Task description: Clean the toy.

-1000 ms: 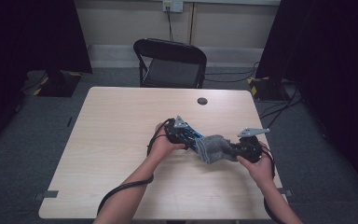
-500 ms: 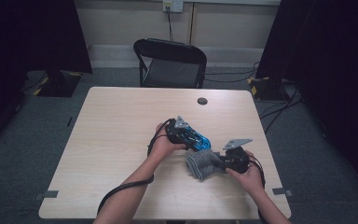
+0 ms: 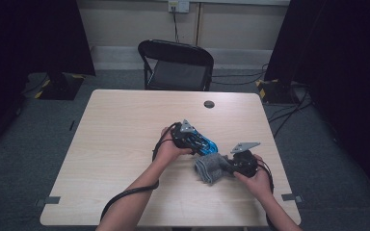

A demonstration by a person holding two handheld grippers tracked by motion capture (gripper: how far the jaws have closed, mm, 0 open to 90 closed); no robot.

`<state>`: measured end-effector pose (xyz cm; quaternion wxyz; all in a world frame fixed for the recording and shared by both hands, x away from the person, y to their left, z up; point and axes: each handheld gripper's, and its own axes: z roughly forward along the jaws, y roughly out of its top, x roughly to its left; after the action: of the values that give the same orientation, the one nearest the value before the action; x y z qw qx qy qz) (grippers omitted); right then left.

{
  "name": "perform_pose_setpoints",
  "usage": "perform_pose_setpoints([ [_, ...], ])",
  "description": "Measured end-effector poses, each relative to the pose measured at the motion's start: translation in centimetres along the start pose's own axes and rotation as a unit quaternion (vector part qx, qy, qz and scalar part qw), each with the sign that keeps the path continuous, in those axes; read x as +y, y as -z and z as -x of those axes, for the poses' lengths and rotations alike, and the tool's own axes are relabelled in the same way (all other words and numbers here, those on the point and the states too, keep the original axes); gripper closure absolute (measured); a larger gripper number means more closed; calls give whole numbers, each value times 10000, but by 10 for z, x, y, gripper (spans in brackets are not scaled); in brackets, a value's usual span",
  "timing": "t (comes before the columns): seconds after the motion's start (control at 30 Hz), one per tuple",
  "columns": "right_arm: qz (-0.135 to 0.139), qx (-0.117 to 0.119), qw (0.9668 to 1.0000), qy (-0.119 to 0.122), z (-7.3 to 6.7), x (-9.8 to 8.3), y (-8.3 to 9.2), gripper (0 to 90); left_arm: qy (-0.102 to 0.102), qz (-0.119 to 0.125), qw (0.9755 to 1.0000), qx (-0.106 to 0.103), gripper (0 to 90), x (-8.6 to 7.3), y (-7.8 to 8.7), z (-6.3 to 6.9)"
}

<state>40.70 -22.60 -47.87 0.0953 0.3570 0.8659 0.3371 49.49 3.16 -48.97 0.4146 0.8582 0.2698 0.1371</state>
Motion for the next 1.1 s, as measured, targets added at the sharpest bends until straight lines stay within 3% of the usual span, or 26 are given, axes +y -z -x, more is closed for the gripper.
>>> perform_pose_setpoints([
  [0.4, -30, -142, 9999, -53, 11, 0, 1, 728, -15, 8, 10000, -2, 202, 0, 0, 0],
  [0.77, -34, -303, 9990, -326, 32, 0, 3, 727, -10, 11, 10000, -10, 202, 0, 0, 0],
  [1.1, -203, -547, 9972, -474, 53, 9, 2, 726, 3, 8, 10000, -14, 201, 0, 0, 0],
])
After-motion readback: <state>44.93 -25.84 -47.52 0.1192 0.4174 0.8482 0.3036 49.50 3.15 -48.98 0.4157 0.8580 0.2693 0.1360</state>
